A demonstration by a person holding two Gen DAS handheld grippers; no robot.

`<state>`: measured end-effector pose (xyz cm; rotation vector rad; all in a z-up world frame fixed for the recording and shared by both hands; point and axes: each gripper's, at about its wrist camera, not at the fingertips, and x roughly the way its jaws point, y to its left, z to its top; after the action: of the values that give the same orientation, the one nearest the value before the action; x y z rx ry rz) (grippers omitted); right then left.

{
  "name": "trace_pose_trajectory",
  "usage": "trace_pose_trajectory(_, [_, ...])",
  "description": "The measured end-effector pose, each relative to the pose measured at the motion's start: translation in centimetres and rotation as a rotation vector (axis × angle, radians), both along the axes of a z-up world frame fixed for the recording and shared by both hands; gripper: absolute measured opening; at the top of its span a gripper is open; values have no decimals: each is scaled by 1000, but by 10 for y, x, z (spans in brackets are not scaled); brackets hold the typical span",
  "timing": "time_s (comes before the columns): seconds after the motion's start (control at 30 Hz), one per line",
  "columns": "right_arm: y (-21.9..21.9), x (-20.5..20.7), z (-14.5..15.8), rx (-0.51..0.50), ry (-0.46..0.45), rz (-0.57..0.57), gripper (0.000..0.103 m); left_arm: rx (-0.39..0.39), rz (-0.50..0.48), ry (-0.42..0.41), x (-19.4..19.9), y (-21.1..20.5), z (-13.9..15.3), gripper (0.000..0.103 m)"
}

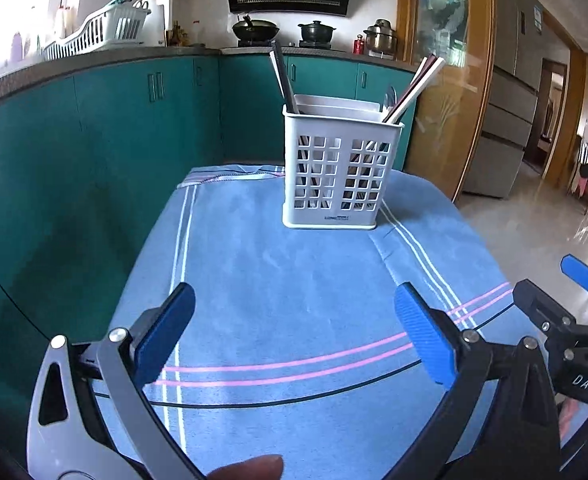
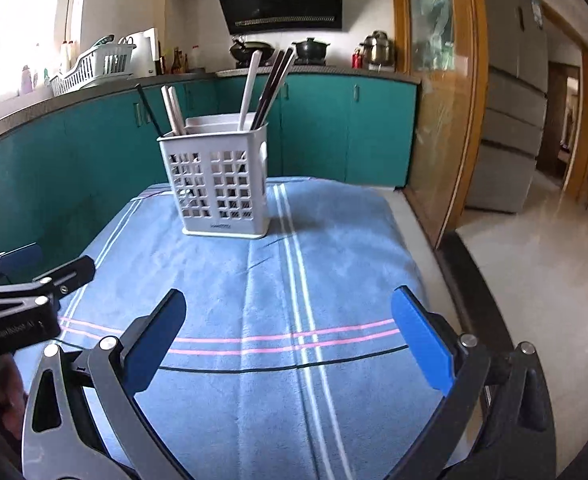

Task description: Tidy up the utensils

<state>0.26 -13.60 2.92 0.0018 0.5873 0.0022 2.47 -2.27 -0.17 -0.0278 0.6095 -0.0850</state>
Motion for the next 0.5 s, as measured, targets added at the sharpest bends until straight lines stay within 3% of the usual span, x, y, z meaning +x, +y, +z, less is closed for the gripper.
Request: trace_pose_trajectory(0.5, [0,-2,3,11,-37,3,100,-18,-10,-44,-5,3,11,99])
